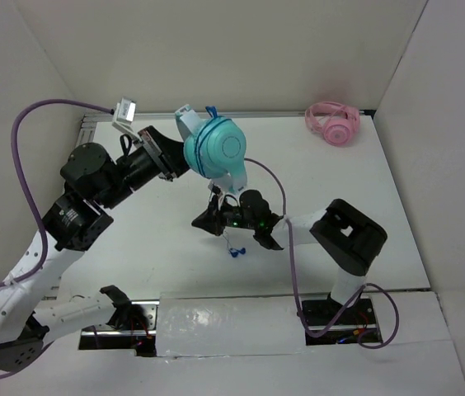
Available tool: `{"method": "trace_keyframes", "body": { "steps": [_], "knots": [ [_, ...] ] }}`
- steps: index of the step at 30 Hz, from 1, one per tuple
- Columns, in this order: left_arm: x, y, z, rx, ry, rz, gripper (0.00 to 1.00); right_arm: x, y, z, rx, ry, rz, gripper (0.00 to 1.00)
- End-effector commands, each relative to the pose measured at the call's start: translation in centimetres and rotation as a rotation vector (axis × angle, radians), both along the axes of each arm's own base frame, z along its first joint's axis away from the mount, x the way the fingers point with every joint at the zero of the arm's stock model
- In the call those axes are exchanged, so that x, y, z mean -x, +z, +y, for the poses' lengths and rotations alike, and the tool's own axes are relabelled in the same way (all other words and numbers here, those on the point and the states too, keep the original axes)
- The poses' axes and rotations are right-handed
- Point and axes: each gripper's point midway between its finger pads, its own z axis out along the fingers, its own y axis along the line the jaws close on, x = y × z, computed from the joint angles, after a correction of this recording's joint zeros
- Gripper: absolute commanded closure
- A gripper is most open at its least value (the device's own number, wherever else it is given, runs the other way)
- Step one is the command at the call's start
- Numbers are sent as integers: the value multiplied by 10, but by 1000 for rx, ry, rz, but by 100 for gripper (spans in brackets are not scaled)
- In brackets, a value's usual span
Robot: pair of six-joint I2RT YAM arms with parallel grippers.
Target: Wrap the headphones
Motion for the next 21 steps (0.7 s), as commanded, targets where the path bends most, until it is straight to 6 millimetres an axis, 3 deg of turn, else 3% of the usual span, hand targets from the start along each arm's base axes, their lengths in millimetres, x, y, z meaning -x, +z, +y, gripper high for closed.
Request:
{"method": "trace_keyframes", "body": {
  "steps": [1, 3, 4, 5, 6, 7, 8, 9, 11, 12, 13, 14, 18, 20, 21],
  "knots": [
    [-7, 62, 19, 136, 112, -78, 100, 21, 15, 15, -101, 107, -9, 87],
    [-21, 66, 23, 130, 176, -67, 100, 34, 8, 13, -103, 121, 32, 87],
    [-27, 67, 25, 129, 207, -61, 100, 43, -4, 8, -80, 119, 56, 87],
    [-42, 69, 30, 127, 279, -54, 100, 49, -8, 6, -68, 112, 66, 87],
    [-49, 68, 32, 123, 314, -45, 100, 53, -6, 5, -66, 90, 63, 90],
    [-56, 68, 36, 122, 355, -40, 100, 61, -16, -1, -36, 80, 87, 93],
    [-73, 66, 42, 122, 442, -24, 100, 67, -19, -4, -30, 79, 99, 97],
    [-84, 61, 47, 118, 497, -9, 100, 78, -14, -3, -39, 93, 108, 100],
    [-120, 45, 56, 93, 653, 45, 100, 93, -35, -14, 9, 38, 169, 100],
    [-121, 48, 66, 106, 690, 57, 100, 96, -39, -15, 23, 19, 184, 100],
    [-134, 37, 65, 98, 717, 120, 100, 98, -43, -17, 39, -1, 203, 100],
    [-143, 41, 75, 106, 758, 116, 100, 102, -42, -17, 47, -13, 216, 100],
    [-178, 4, 77, 59, 825, 247, 100, 112, -55, -28, 169, -123, 232, 100],
    [-189, -4, 86, 47, 864, 283, 100, 109, -44, -33, 187, -215, 224, 100],
    [-200, -15, 85, 40, 878, 315, 100, 112, -51, -39, 252, -234, 239, 100]
  ]
}}
